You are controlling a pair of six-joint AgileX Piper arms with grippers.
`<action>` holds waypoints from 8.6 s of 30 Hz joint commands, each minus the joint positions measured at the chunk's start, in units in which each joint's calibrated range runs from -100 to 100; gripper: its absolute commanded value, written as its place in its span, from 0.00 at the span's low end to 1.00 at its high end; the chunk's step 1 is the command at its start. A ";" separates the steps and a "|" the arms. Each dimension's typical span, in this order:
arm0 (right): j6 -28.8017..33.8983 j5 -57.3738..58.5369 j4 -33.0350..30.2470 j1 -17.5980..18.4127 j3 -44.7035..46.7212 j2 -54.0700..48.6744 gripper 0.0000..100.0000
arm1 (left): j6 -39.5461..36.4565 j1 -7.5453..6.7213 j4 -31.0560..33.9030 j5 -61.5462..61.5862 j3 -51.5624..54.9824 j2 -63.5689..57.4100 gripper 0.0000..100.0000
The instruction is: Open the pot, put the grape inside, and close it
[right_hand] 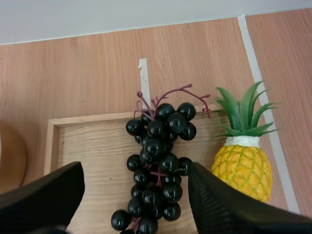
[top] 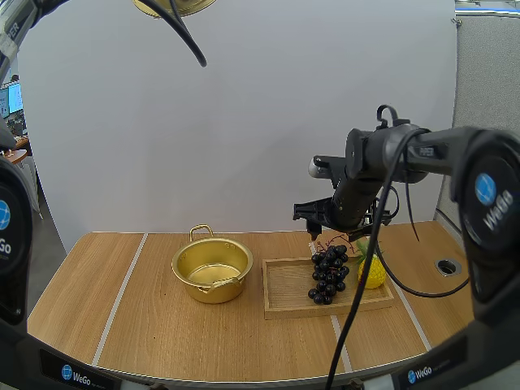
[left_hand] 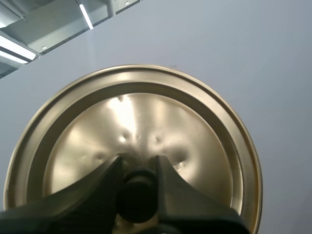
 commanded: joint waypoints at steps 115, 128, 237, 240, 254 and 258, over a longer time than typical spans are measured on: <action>-15.51 2.66 9.83 19.02 -17.72 -3.26 0.00 | -0.45 -0.12 0.54 -2.08 -0.59 -0.37 0.00; -15.68 -0.60 8.53 21.65 -26.31 17.96 0.00 | -0.45 -0.12 0.54 -2.08 -0.59 -0.37 0.00; -12.08 41.47 10.35 21.65 -13.44 -59.01 1.00 | -0.45 -0.12 0.54 -2.08 -0.59 -0.37 0.00; -12.08 41.47 10.15 21.65 -8.14 -62.41 1.00 | -0.45 -0.12 0.54 -2.08 -0.59 -0.37 0.00; -10.28 32.74 6.57 19.74 11.56 -70.50 0.93 | -0.45 -0.12 0.54 -2.08 -0.59 -0.37 0.00; -10.28 31.81 6.89 19.14 11.85 -70.50 0.09 | -0.45 -0.12 0.54 -2.08 -0.59 -0.37 0.00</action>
